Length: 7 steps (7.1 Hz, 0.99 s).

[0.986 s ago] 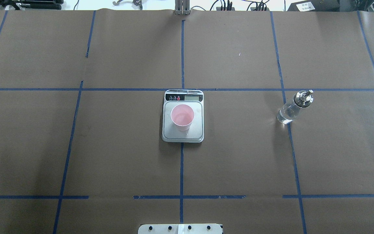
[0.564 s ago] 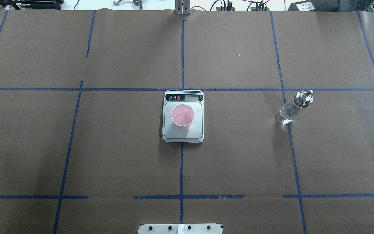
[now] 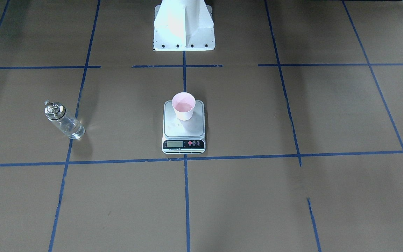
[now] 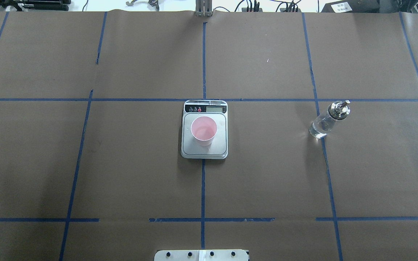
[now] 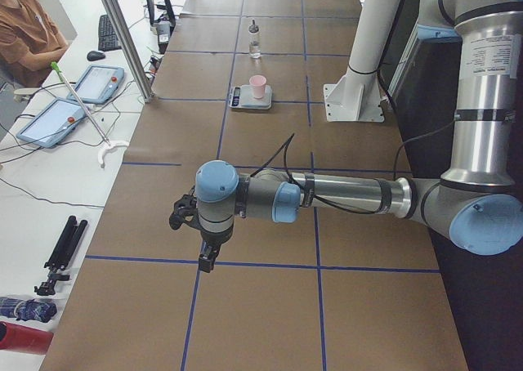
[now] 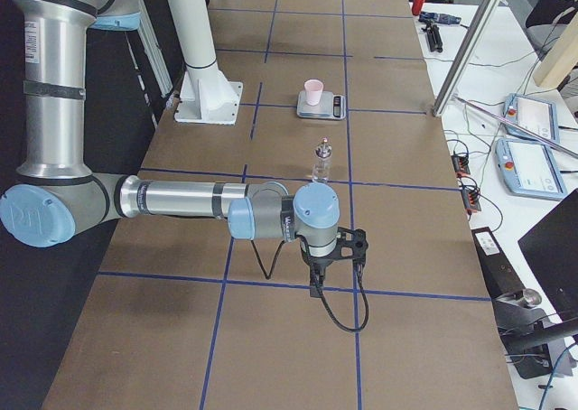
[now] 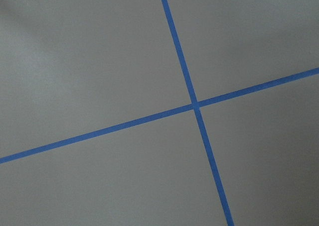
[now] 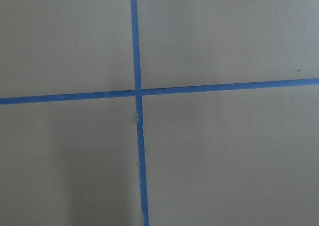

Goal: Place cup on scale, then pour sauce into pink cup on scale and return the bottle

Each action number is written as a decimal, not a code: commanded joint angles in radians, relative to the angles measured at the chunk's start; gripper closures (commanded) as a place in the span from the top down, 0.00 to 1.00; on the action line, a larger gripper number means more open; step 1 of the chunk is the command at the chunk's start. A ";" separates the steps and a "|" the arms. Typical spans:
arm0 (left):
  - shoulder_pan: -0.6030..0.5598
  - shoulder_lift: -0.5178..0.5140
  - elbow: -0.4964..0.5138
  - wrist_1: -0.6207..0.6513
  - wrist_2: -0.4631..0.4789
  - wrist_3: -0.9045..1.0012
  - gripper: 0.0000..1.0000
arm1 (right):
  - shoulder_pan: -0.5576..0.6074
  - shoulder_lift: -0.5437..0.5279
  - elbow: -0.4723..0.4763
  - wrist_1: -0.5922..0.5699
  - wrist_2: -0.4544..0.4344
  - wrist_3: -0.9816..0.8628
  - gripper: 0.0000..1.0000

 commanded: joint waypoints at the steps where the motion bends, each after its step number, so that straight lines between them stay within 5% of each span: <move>1: 0.000 0.008 -0.001 0.015 0.000 0.000 1.00 | -0.001 0.001 -0.003 0.000 0.001 0.000 1.00; 7: 0.000 0.001 -0.009 0.086 -0.055 -0.165 1.00 | -0.001 0.001 -0.004 0.000 0.001 0.000 1.00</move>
